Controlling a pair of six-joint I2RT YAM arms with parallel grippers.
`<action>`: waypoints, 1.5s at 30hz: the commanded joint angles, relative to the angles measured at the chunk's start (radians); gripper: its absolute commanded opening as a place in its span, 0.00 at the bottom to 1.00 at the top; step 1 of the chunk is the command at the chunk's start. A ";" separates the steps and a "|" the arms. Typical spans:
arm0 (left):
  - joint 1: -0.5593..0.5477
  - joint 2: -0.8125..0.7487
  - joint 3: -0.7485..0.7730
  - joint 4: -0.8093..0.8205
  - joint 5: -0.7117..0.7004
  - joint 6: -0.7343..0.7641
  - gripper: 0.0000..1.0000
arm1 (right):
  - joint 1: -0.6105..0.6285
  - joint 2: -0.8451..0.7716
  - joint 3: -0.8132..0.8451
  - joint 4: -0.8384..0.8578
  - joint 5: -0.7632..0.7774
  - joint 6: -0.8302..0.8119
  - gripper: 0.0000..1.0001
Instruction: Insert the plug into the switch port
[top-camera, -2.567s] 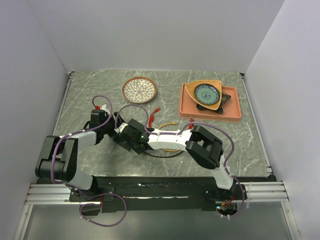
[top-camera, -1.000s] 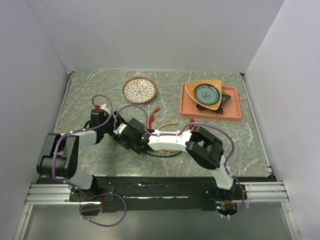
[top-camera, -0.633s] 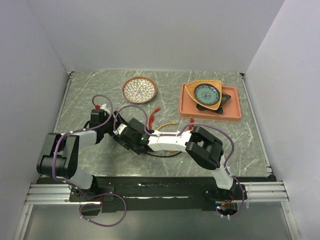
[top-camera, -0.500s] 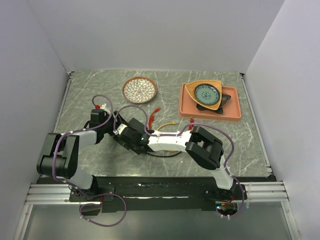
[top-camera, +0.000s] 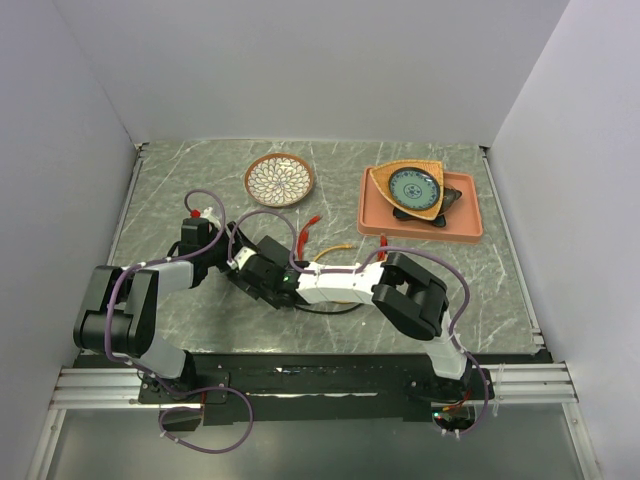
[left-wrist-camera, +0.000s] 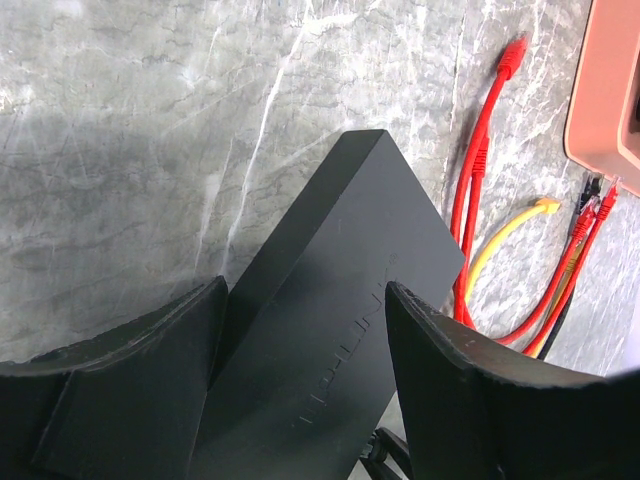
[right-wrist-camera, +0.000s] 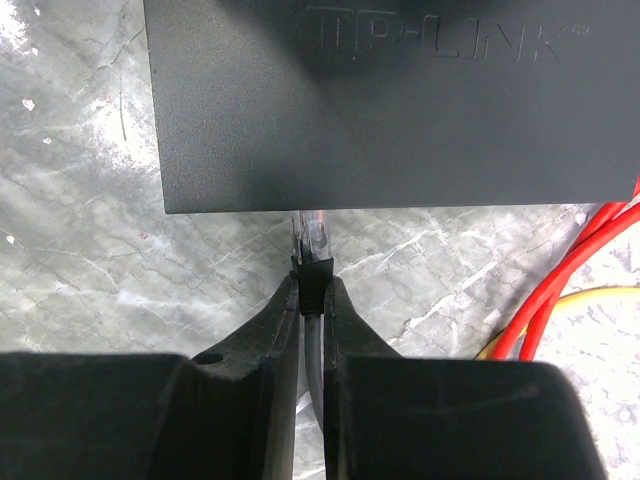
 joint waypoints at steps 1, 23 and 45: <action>-0.010 0.019 -0.024 -0.043 0.061 -0.027 0.71 | 0.003 0.004 0.087 0.061 0.053 0.016 0.00; -0.010 -0.002 -0.018 -0.022 0.123 -0.059 0.71 | 0.003 0.074 0.139 -0.049 0.045 -0.088 0.00; -0.001 0.027 -0.017 0.012 0.213 -0.076 0.70 | 0.003 0.052 0.072 0.121 -0.036 -0.058 0.00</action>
